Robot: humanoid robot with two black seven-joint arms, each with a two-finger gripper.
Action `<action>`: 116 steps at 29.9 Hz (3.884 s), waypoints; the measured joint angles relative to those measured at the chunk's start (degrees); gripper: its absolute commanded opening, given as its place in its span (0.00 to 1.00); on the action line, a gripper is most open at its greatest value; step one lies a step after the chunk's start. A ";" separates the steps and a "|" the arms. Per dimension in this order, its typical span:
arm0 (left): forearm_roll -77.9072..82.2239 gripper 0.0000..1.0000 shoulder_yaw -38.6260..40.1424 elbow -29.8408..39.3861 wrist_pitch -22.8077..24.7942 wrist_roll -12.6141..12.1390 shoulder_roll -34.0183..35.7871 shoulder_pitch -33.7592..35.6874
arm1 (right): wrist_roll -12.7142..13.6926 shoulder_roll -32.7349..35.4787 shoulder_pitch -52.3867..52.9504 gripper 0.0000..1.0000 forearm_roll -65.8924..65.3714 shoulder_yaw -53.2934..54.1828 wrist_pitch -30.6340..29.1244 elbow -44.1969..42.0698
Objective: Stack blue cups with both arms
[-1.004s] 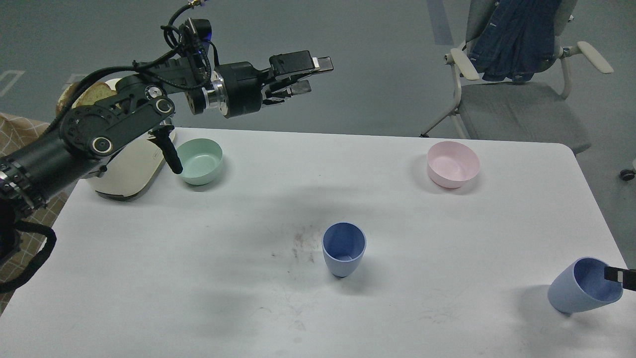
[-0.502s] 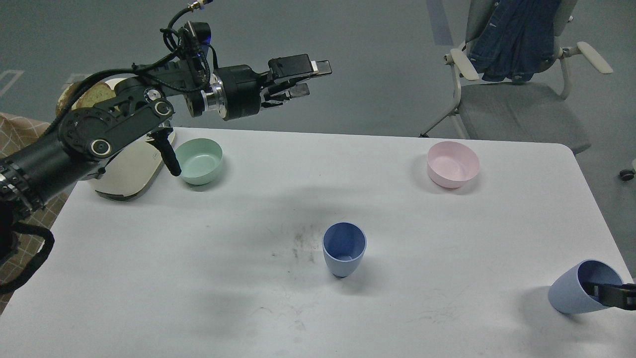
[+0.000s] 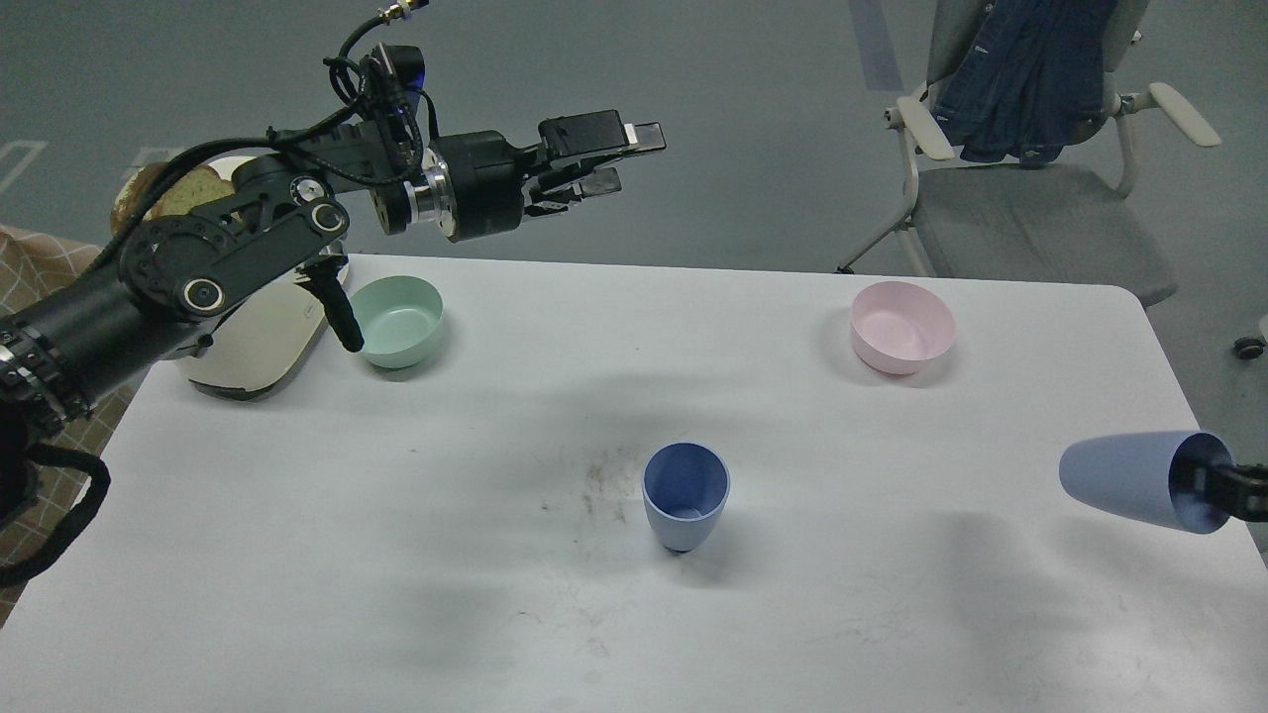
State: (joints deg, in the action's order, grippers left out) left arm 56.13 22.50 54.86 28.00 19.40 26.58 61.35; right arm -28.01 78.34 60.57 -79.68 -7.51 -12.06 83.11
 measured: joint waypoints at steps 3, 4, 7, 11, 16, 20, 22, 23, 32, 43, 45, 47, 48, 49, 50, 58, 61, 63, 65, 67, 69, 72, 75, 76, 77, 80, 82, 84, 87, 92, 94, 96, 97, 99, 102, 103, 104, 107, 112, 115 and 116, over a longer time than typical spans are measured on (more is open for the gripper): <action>0.03 0.94 -0.01 0.00 0.00 -0.09 -0.02 0.00 | 0.00 -3.09 6.98 0.00 -1.11 -0.02 -3.65 -0.17; 0.04 0.94 -0.01 -0.01 0.00 -0.15 -0.03 0.00 | 0.00 -4.73 9.28 0.00 -1.24 -0.14 -4.60 -0.54; 0.04 0.94 -0.07 -0.03 0.00 -0.35 -0.03 0.00 | 0.00 -11.18 15.45 0.00 -1.34 -0.42 -7.10 -3.15; 0.06 0.94 -0.09 -0.02 0.00 -0.47 -0.06 0.01 | 0.00 -19.78 22.01 0.00 -1.26 -3.04 -10.40 -6.95; 0.11 0.94 -0.11 -0.18 0.00 -0.60 0.00 0.11 | 0.01 -34.24 37.14 0.00 1.52 -19.70 -11.07 -8.61; 0.12 0.94 -0.15 -0.46 0.00 -0.60 0.10 0.11 | 0.00 -45.63 45.59 0.00 6.26 -27.86 -10.90 -8.23; 0.12 0.94 -0.18 -0.58 0.00 -0.60 0.17 0.11 | 0.01 -49.87 47.43 0.00 7.17 -29.03 -11.00 -8.06; 0.12 0.94 -0.17 -0.60 0.00 -0.60 0.17 0.11 | 0.01 -51.60 48.18 0.00 7.43 -29.38 -11.07 -7.98; 0.12 0.94 -0.09 -0.64 0.00 -0.60 0.10 0.14 | 0.01 -63.38 50.93 0.00 7.92 -34.44 -11.20 -8.00; 0.12 0.94 -0.08 -0.64 0.00 -0.51 0.48 0.13 | 0.01 -65.93 50.96 0.00 9.32 -35.10 -11.05 -8.07; 0.12 0.94 -0.08 -0.63 0.00 -0.51 0.52 0.13 | 0.01 -66.88 50.92 0.00 10.24 -35.12 -11.05 -8.07; 0.12 0.94 -0.09 -0.63 0.00 -0.50 0.58 0.11 | 0.01 -67.98 50.89 0.00 11.06 -35.12 -11.00 -8.25; 0.12 0.94 -0.08 -0.63 0.00 -0.50 0.58 0.10 | 0.01 -68.45 50.89 0.00 11.34 -35.12 -10.99 -8.32; 0.12 0.94 -0.08 -0.63 0.00 -0.51 0.60 0.08 | 0.01 -68.82 50.88 0.00 11.52 -35.13 -10.99 -8.35; 0.13 0.94 -0.08 -0.63 0.00 -0.51 0.65 0.08 | 0.01 -69.09 50.89 0.00 11.61 -35.25 -10.99 -8.38; 0.14 0.94 -0.09 -0.63 0.00 -0.51 0.79 0.08 | 0.01 -70.04 50.94 0.00 11.68 -37.97 -11.12 -8.45; 0.14 0.94 -0.09 -0.63 0.00 -0.50 0.89 0.08 | 0.01 -70.15 50.92 0.00 11.73 -38.44 -10.92 -8.56; 0.14 0.94 -0.09 -0.63 0.00 -0.50 0.97 0.08 | 0.01 -70.15 50.86 0.10 11.74 -38.51 -10.77 -8.61; 0.14 0.94 -0.08 -0.63 0.00 -0.50 1.00 0.08 | 0.01 -70.15 50.81 0.18 11.79 -38.54 -10.68 -8.62; 0.12 0.94 -0.06 -0.63 0.00 -0.50 1.03 0.08 | 0.01 -70.15 50.80 0.28 11.85 -38.55 -10.59 -8.62; 0.11 0.94 -0.02 -0.63 0.00 -0.51 1.12 0.08 | 0.01 -70.15 50.79 0.33 11.99 -38.55 -10.56 -8.65; 0.11 0.94 -0.01 -0.59 0.00 -0.51 1.12 0.08 | 0.01 -70.29 50.72 0.38 13.05 -38.55 -10.53 -8.65; 0.11 0.94 0.00 -0.57 0.00 -0.50 1.17 0.08 | 0.01 -70.40 50.71 0.41 13.65 -38.55 -10.53 -8.64; 0.11 0.94 0.00 -0.57 0.00 -0.51 1.21 0.08 | 0.01 -70.41 50.71 0.41 13.74 -38.55 -10.53 -8.62; 0.11 0.94 0.00 -0.57 0.00 -0.50 1.25 0.08 | 0.01 -70.42 50.70 0.42 13.79 -38.55 -10.53 -8.60; 0.11 0.94 0.00 -0.55 0.00 -0.51 1.28 0.09 | 0.01 -70.38 50.70 0.50 13.91 -38.55 -10.44 -8.64; 0.11 0.94 0.00 -0.55 0.00 -0.50 1.28 0.09 | 0.01 -70.17 50.70 0.60 14.40 -38.54 -10.34 -9.14; 0.11 0.94 0.00 -0.55 0.00 -0.50 1.29 0.09 | 0.01 -69.93 50.70 0.66 16.11 -38.45 -9.99 -10.14; 0.11 0.94 0.00 -0.61 0.00 -0.50 1.29 0.09 | 0.01 -68.51 50.76 0.76 19.92 -37.90 -9.59 -12.11; -0.52 0.94 0.46 -0.75 0.00 -0.38 1.46 0.09 | 0.01 -61.67 49.90 0.88 27.81 -33.47 -8.41 -16.86; -0.96 0.96 0.87 -1.10 0.00 -0.13 1.57 0.09 | 0.01 -58.45 48.60 0.89 31.60 -31.14 -8.05 -18.88; -2.56 0.98 1.82 -2.03 0.00 0.03 1.29 -0.04 | 0.01 -55.08 46.23 0.93 35.63 -28.00 -7.94 -20.82; -4.43 0.98 2.61 -2.74 0.00 0.08 1.01 -0.37 | 0.00 -53.27 44.80 0.93 37.50 -26.11 -7.91 -21.74; -9.61 0.98 4.24 -4.13 -0.79 0.13 0.64 -1.33 | 0.01 -48.82 39.90 0.93 41.67 -20.44 -7.87 -23.98; -17.59 0.98 5.70 -5.17 -3.58 0.14 -0.19 -2.69 | 0.01 -44.32 31.90 0.94 45.93 -11.09 -7.87 -26.28; -20.19 0.98 5.91 -5.33 -4.78 0.14 -0.61 -3.09 | 0.01 -43.18 28.84 0.94 47.09 -7.50 -7.87 -26.94; -22.53 0.98 6.08 -5.40 -5.93 0.17 -1.07 -3.56 | 0.01 -42.10 24.88 0.94 48.43 -2.73 -7.87 -27.68; -26.62 0.98 6.53 -5.48 -8.00 0.26 -1.98 -5.04 | 0.02 -40.74 13.60 0.95 52.28 11.03 -7.87 -29.03; -29.65 0.98 11.49 -5.80 -8.21 -0.33 -2.91 -9.56 | 0.02 -42.39 -1.40 0.96 56.83 29.07 -7.87 -31.27; -30.08 0.98 16.18 -6.83 -6.91 -1.09 -5.38 -13.13 | 0.01 -45.72 -6.58 0.96 57.50 35.18 -7.88 -33.66; -30.11 0.98 17.56 -7.88 -6.09 -1.98 -6.52 -13.97 | 0.01 -47.24 -7.94 0.96 57.57 36.82 -7.89 -34.62</action>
State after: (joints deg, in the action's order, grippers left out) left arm 26.03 40.07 46.98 21.91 17.42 20.06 47.38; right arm -27.99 31.10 52.63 -22.12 29.31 -19.95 48.49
